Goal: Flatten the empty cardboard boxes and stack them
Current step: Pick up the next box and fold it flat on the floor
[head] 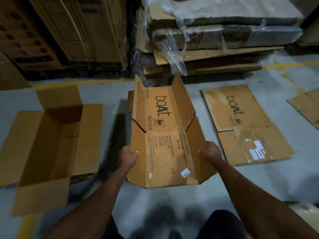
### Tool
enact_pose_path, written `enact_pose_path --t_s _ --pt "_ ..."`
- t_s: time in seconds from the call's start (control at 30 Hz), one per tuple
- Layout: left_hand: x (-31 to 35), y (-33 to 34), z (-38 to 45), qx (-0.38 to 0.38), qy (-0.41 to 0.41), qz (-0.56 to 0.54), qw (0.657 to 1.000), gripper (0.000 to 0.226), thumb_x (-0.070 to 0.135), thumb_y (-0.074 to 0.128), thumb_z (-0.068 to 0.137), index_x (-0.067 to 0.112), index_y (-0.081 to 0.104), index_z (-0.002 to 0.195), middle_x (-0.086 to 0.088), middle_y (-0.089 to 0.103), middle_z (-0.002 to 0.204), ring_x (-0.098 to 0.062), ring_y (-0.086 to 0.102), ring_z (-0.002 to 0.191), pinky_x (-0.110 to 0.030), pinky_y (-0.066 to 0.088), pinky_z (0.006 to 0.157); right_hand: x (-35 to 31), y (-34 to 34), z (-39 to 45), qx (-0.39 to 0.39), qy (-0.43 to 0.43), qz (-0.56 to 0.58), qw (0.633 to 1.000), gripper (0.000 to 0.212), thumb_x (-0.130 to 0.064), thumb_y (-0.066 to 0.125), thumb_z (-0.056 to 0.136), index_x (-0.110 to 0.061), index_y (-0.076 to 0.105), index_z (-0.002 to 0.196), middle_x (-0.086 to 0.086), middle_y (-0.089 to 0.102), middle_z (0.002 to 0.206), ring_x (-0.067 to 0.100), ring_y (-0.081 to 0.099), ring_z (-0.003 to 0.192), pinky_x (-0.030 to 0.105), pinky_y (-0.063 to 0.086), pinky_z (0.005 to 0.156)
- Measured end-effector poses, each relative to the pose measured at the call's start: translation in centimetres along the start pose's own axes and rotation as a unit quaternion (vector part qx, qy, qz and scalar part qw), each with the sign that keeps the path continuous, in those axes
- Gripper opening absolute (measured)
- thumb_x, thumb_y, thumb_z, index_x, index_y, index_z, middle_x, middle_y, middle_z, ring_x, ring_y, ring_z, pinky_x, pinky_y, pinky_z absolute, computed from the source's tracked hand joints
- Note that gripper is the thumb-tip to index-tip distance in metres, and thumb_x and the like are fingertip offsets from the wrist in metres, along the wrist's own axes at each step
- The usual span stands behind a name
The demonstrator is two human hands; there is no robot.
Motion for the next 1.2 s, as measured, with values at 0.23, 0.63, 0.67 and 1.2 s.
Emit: enact_pose_path --t_s 0.23,0.63,0.67,1.2 --pt "14.1 -5.4 -10.3 -0.026 -0.013 0.019 0.999 0.031 0.012 0.068 0.089 0.007 0.067 0.119 -0.013 0.071 0.107 -0.028 0.064 0.095 -0.04 0.052 0.085 -3.6 -16.6 -8.7 -0.01 0.053 0.016 0.998 0.037 -0.028 0.068 0.081 -0.012 0.067 0.115 0.013 0.07 0.11 0.031 0.066 0.097 0.043 0.054 0.089" --pt "32.1 -0.1 -13.7 -0.072 0.012 -0.001 0.997 0.026 0.014 0.065 0.092 0.013 0.067 0.117 -0.01 0.071 0.112 -0.031 0.066 0.101 -0.044 0.054 0.09 -4.7 -35.8 -8.8 0.036 0.073 0.025 0.996 0.037 -0.02 0.07 0.085 -0.008 0.066 0.12 0.015 0.07 0.112 0.025 0.06 0.088 0.034 0.045 0.076" --pt "33.0 0.9 -13.3 -0.079 0.013 0.002 0.997 0.026 0.015 0.064 0.093 0.013 0.066 0.119 -0.009 0.07 0.114 -0.031 0.066 0.103 -0.048 0.054 0.093 -4.3 -36.7 -8.2 0.04 0.078 0.025 0.996 0.036 -0.022 0.069 0.085 -0.011 0.066 0.119 0.012 0.07 0.109 0.024 0.06 0.087 0.034 0.046 0.075" --pt "43.6 24.2 -11.4 -0.103 0.029 -0.017 0.994 0.027 0.014 0.065 0.091 0.014 0.067 0.118 -0.007 0.071 0.11 -0.029 0.066 0.095 -0.042 0.055 0.089 10.9 -52.0 5.5 0.066 0.111 0.031 0.991 0.045 -0.032 0.068 0.085 -0.017 0.059 0.127 0.008 0.066 0.115 0.026 0.059 0.094 0.039 0.049 0.082"
Point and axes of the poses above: each hand's wrist, its own z-axis towards the middle knuckle, its own y-axis out of the palm, x = y × z, the point moved 9 cm from there along z, towards the middle knuckle
